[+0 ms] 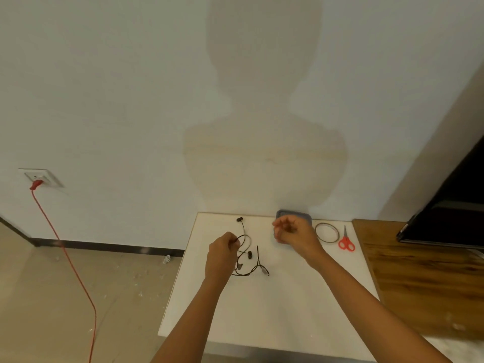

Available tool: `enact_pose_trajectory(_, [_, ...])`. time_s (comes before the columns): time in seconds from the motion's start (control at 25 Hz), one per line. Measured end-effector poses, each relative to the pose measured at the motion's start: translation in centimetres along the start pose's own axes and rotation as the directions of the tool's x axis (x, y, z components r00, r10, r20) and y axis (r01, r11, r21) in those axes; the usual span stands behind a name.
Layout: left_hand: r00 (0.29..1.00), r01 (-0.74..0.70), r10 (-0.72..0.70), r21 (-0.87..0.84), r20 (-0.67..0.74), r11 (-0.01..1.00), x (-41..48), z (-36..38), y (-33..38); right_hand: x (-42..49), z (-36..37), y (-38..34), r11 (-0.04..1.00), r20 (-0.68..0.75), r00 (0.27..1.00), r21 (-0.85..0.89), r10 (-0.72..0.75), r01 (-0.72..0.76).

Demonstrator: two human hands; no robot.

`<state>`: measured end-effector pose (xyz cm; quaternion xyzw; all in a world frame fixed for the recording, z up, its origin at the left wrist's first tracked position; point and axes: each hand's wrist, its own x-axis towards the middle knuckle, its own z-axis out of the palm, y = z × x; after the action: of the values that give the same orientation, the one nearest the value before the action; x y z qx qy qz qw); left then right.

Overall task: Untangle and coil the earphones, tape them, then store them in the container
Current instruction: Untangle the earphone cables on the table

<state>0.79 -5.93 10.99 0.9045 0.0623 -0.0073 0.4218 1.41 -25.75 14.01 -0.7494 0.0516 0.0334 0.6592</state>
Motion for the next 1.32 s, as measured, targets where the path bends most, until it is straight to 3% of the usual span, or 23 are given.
enact_pose_trajectory(0.2, [0.992,-0.12,0.114,-0.14,-0.052,0.983,-0.6,-1.5,3.6,-1.5,2.1,3.1,0.942,0.245,0.966,-0.336,0.079,0.008])
enact_pose_trajectory(0.32, [0.994,-0.105,0.087,-0.339,-0.068,0.935,-1.0,-3.0,4.6,-1.3,3.8,5.3,0.848,0.297,0.946,-0.528,0.129,0.05])
enact_pose_trajectory(0.52, [0.998,-0.011,-0.031,-0.667,-0.052,0.745,-0.9,-5.6,5.7,-1.4,5.5,7.8,0.852,0.216,0.952,-0.517,0.219,-0.079])
enact_pose_trajectory(0.76, [0.999,-0.031,-0.006,-0.777,-0.046,0.628,-0.1,-6.9,6.3,-0.8,7.9,11.0,0.8,0.302,0.892,-0.592,0.338,-0.103])
enact_pose_trajectory(0.88, [0.996,-0.064,-0.006,-0.764,-0.089,0.642,0.8,-7.3,5.7,-1.0,9.0,13.2,0.693,0.325,0.861,-0.72,0.39,-0.042])
enact_pose_trajectory(1.0, [0.988,-0.088,-0.04,-0.746,-0.151,0.66,2.0,-8.1,4.1,-1.5,9.6,13.9,0.73,0.234,0.937,-0.683,0.26,-0.032])
enact_pose_trajectory(1.08, [0.981,-0.074,-0.066,-0.672,-0.181,0.737,2.9,-8.4,2.5,-1.1,9.3,12.9,0.824,0.096,0.979,-0.558,0.178,-0.096])
enact_pose_trajectory(1.2, [0.984,-0.017,-0.05,-0.373,-0.168,0.928,3.7,-8.3,-0.2,-0.1,8.3,8.6,0.932,-0.084,0.99,-0.336,0.113,-0.135])
enact_pose_trajectory(1.32, [0.994,0.051,-0.061,-0.114,-0.086,0.992,3.3,-7.3,-2.2,0.8,7.3,3.3,0.99,-0.067,0.99,-0.054,0.123,-0.126])
